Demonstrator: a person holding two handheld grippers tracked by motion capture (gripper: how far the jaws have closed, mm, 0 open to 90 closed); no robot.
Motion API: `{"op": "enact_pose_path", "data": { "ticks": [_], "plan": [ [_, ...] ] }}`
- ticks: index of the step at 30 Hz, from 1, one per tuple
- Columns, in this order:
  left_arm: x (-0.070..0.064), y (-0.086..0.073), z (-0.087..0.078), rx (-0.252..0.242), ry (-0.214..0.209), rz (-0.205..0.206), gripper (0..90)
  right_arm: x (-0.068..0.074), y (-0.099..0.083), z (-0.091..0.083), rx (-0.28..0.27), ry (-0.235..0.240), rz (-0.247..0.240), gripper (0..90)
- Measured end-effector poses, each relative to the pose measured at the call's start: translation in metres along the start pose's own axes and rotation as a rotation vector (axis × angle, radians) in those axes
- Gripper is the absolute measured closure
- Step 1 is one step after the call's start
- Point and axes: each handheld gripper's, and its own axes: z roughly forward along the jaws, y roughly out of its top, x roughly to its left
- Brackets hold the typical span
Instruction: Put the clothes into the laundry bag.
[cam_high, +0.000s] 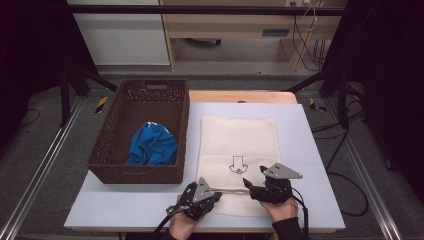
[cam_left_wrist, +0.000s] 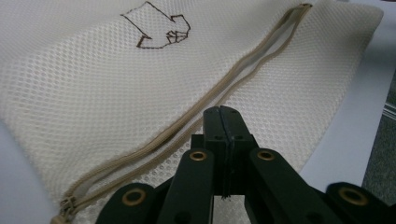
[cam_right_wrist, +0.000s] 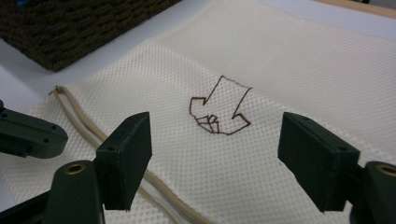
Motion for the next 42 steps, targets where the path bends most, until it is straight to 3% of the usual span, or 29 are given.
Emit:
{"op": "enact_pose_path", "data": {
  "ticks": [7,23,35,38,42],
  "plan": [
    [-0.002,-0.005,0.010,0.028,-0.027,0.012,89.0,0.008,-0.008,0.014,0.078,0.033,-0.028,34.0],
    [-0.006,-0.006,0.012,0.040,-0.002,0.042,88.9,0.013,-0.017,0.028,0.205,0.086,-0.080,55.9],
    [-0.005,-0.006,0.012,0.040,-0.007,0.034,88.9,0.011,-0.016,0.029,0.222,0.134,-0.076,72.8],
    [-0.004,-0.006,0.012,0.041,-0.012,0.030,88.8,0.012,-0.016,0.030,0.227,0.107,-0.091,79.9],
    [-0.004,-0.005,0.012,0.045,-0.025,0.034,86.7,0.009,-0.015,0.029,0.233,0.106,-0.089,85.1]
  ]
}}
